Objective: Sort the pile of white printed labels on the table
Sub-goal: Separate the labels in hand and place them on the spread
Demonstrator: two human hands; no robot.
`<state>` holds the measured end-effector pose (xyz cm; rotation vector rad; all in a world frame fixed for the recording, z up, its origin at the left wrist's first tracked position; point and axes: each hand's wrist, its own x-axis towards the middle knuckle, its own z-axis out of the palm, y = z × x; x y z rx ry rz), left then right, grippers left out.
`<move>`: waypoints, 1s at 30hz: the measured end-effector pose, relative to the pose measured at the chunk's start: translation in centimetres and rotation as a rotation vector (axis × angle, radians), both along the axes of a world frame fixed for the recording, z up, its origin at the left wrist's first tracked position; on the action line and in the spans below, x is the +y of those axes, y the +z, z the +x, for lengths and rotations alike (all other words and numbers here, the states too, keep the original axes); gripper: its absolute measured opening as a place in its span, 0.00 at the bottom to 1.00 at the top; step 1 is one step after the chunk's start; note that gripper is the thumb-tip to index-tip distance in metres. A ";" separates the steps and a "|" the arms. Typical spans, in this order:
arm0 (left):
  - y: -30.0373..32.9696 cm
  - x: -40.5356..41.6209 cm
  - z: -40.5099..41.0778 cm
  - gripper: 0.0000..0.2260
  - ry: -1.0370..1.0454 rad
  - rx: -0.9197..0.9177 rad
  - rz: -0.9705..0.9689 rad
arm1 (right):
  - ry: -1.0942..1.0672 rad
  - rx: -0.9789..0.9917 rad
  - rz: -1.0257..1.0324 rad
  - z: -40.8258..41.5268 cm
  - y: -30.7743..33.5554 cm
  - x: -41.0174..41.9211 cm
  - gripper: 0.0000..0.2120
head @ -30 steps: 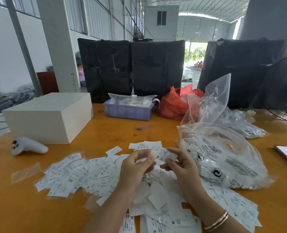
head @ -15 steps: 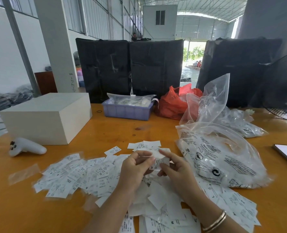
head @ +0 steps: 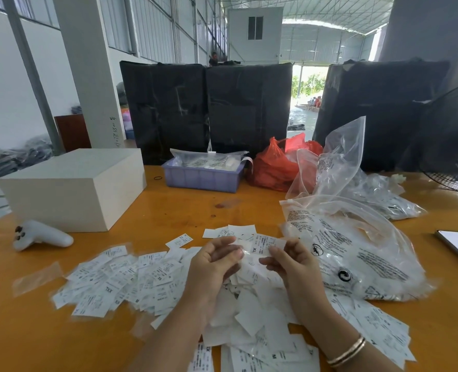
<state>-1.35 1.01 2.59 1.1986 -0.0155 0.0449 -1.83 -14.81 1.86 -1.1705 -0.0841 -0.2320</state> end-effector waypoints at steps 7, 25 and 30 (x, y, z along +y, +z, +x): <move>0.1 0.1 0.0 0.12 -0.020 -0.042 -0.048 | 0.010 0.019 0.053 0.1 -0.1 0.1 0.05; -0.2 -0.3 -0.2 0.08 0.046 -0.066 0.138 | 0.121 0.028 -0.074 -0.5 0.1 0.6 0.05; 0.0 0.0 -0.2 0.06 0.062 -0.034 0.162 | 0.077 0.003 -0.292 -0.7 0.1 0.8 0.03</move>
